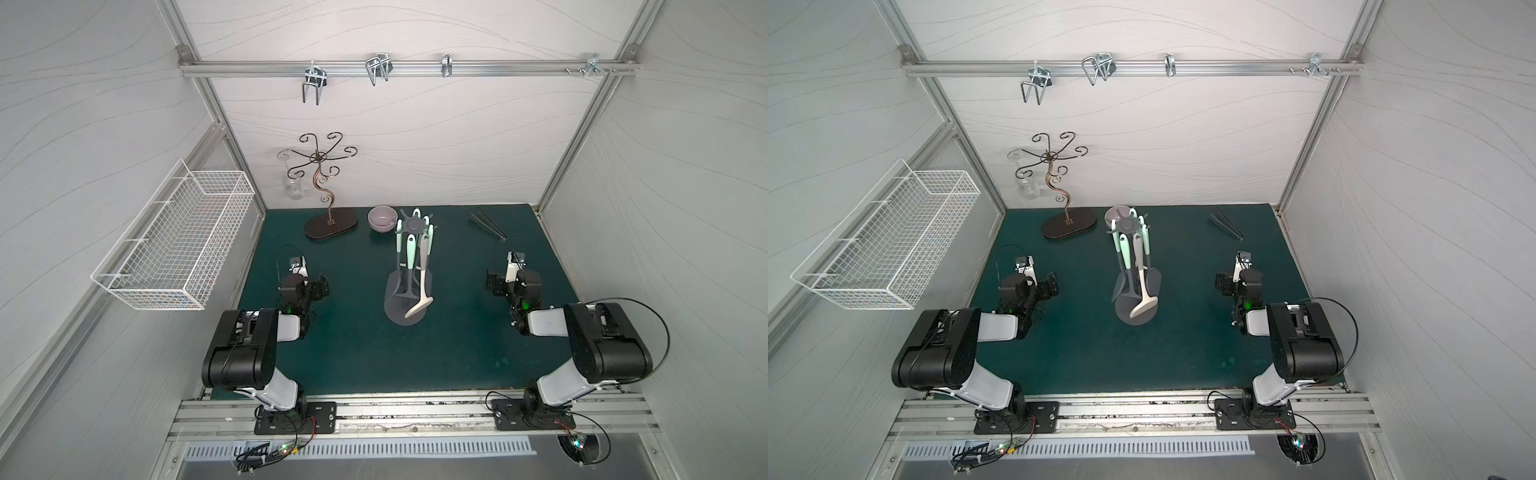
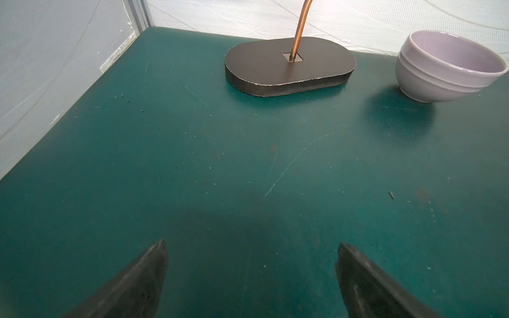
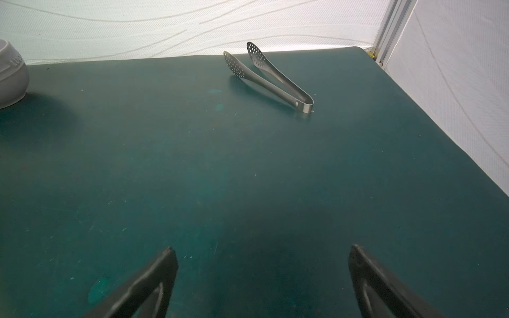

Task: Take the spatula off the kitchen utensil rack
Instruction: Move the rack to the center of the board.

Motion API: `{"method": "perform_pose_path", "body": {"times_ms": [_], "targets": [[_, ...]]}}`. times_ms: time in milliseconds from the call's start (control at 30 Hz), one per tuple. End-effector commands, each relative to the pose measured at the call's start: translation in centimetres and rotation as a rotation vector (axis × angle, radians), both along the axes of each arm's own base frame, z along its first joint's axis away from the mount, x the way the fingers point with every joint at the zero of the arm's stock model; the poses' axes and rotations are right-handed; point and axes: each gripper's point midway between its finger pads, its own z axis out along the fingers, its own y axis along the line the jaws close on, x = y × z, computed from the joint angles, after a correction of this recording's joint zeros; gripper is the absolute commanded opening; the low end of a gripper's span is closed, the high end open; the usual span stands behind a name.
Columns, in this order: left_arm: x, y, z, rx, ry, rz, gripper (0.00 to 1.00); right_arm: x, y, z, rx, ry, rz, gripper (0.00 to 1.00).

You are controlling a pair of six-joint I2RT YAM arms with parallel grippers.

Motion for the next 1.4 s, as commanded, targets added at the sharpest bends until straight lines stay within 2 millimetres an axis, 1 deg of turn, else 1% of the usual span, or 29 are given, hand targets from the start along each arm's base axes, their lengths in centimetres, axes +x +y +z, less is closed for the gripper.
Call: {"method": "perform_pose_path", "body": {"times_ms": [0,367,533,600,633,733,800,833,867,900,933,1000,1067,1133,1200,1267,1300,1367], "targets": [[1.3,0.0,2.4,0.008,-0.079,-0.001,0.99,0.5,0.2,0.4,-0.009,-0.01,0.003,0.99],[1.3,-0.1,2.4,0.009,-0.079,-0.002,0.99,0.5,0.2,0.4,-0.01,-0.01,0.003,0.99],[1.4,-1.0,2.5,0.008,-0.078,-0.06,0.99,0.4,0.2,0.3,-0.01,-0.009,0.003,0.99],[1.2,-1.3,3.1,0.024,-0.081,-0.065,0.99,0.4,0.2,0.3,-0.01,-0.009,0.003,0.99],[1.1,-1.3,3.7,0.031,-0.085,-0.062,0.99,0.5,0.2,0.4,-0.01,-0.01,0.002,0.99],[0.6,-1.1,5.2,0.034,-0.032,-0.009,0.99,0.4,0.1,0.3,-0.003,-0.005,0.005,0.99],[0.6,-1.1,5.9,0.05,-0.01,0.023,0.99,0.4,0.3,0.6,-0.003,-0.02,0.013,0.99],[0.5,-1.3,5.9,0.045,0.02,0.036,0.99,0.3,0.5,1.0,0.001,-0.03,0.025,0.99],[0.6,-1.8,6.1,0.015,0.038,0.036,0.99,0.3,1.0,1.7,-0.007,-0.029,0.047,0.99],[0.6,-2.5,6.6,0.032,0.047,0.016,0.97,0.2,1.2,2.3,-0.019,-0.009,0.052,0.99],[0.6,-3.0,7.3,0.03,0.058,0.033,0.97,0.2,1.4,3.3,-0.028,0.021,0.048,0.99],[0.6,-5.1,8.4,-0.112,0.056,-0.007,0.94,-0.2,1.5,5.0,0.02,0.101,0.017,0.99],[0.4,-7.4,9.0,-0.244,0.071,-0.036,0.91,-0.5,2.1,6.6,0.144,0.185,-0.013,0.99],[-0.1,-9.7,9.1,-0.277,0.107,-0.089,0.9,-1.4,3.9,7.3,0.206,0.254,0.042,0.99],[-1.1,-12.0,9.4,-0.246,0.132,-0.149,0.9,-2.7,6.0,8.6,0.194,0.255,0.111,0.99],[-2.4,-14.3,10.4,-0.204,0.113,-0.221,0.91,-4.7,8.4,11.1,0.182,0.204,0.207,0.99],[-3.0,-15.1,11.1,-0.206,0.101,-0.252,0.91,-5.6,9.3,12.1,0.188,0.187,0.244,0.98],[-4.5,-16.8,13.2,-0.239,0.07,-0.327,0.9,-8.0,11.3,14.9,0.21,0.137,0.332,0.95]]}}
